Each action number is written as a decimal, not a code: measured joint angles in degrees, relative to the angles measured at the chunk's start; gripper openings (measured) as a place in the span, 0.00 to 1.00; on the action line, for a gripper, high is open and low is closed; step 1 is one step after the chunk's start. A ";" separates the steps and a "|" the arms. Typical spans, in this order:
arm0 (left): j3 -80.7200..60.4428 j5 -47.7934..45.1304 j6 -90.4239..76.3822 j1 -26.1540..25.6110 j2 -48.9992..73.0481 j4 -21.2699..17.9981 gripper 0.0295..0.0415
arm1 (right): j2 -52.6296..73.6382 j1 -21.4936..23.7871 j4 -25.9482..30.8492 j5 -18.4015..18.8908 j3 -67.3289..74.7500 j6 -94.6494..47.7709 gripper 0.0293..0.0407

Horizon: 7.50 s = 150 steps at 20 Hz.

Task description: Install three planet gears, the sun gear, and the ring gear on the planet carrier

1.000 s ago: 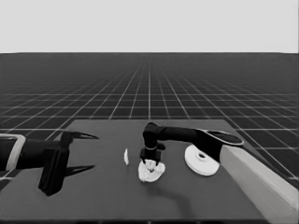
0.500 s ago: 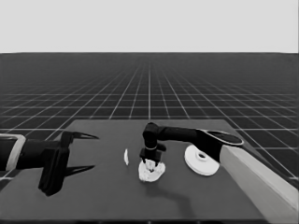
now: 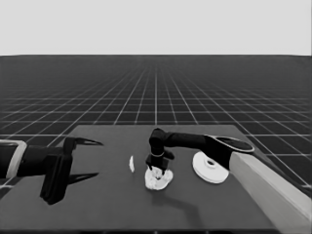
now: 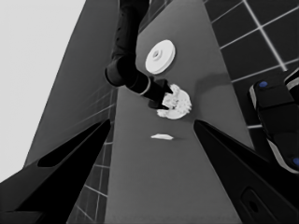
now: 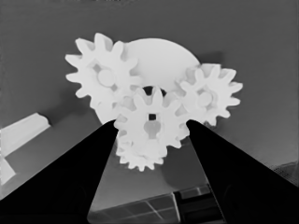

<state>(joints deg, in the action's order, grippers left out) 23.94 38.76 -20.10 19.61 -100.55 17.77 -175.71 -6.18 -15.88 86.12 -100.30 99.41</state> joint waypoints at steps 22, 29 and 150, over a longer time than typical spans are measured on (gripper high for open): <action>0.00 0.00 0.00 0.00 0.00 0.00 0.75 | 0.01 -0.04 0.00 0.00 -0.01 13.20 0.14; 0.00 0.00 0.00 0.00 0.00 0.00 0.75 | 0.01 -0.04 0.00 0.00 -0.01 17.40 0.14; 0.00 0.00 0.00 0.00 0.00 0.00 0.75 | 0.88 2.26 1.40 0.55 1.79 -22.50 0.49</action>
<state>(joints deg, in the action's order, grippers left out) 23.94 38.76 -20.10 19.61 -100.55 17.77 -174.84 -3.92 -14.48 86.66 -98.51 76.91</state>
